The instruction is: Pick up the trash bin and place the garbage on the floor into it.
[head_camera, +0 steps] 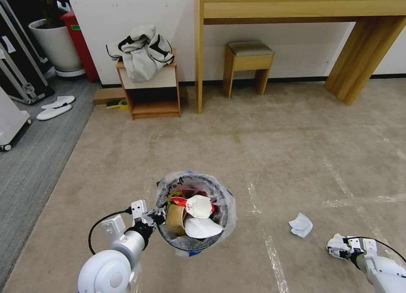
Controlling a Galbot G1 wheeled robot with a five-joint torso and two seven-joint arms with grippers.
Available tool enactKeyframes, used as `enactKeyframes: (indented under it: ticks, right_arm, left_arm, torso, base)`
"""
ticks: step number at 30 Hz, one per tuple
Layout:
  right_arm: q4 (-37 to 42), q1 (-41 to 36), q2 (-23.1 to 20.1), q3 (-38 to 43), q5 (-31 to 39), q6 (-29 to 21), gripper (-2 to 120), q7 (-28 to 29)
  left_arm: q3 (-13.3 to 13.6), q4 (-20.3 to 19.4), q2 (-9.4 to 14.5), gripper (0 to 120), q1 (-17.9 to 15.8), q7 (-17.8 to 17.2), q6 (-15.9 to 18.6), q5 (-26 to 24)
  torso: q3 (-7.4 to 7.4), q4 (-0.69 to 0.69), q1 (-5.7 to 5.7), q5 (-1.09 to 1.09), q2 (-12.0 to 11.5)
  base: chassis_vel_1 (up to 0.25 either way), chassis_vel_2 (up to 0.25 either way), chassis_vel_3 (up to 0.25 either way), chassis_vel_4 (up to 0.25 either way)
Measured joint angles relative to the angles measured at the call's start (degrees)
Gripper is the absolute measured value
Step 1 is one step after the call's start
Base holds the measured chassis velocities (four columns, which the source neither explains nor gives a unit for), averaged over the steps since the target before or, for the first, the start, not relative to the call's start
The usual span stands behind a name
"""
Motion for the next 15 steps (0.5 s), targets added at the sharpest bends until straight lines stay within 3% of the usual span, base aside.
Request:
enactKeyframes:
  ticks: [6,15]
  right_arm:
    - [-0.44,0.37,0.30,0.24,-0.20,0.45,100,0.62]
    - [1.71,-1.07,0.59,1.36,-0.36,0.83,85,1.25]
  left_arm:
    - [0.20,0.22,0.05,1,-0.14,0.00,-0.01,-0.05]
    - [0.10,-0.17,0.10,1,0.27,0.03,-0.27,0.10]
  torso:
    - [0.00,-0.02,-0.01,0.02,0.00]
    - [0.01,-0.01,0.00,0.05,0.00]
  base:
    - [0.000,0.000,0.000,0.000]
    - [0.000,0.000,0.000,0.000]
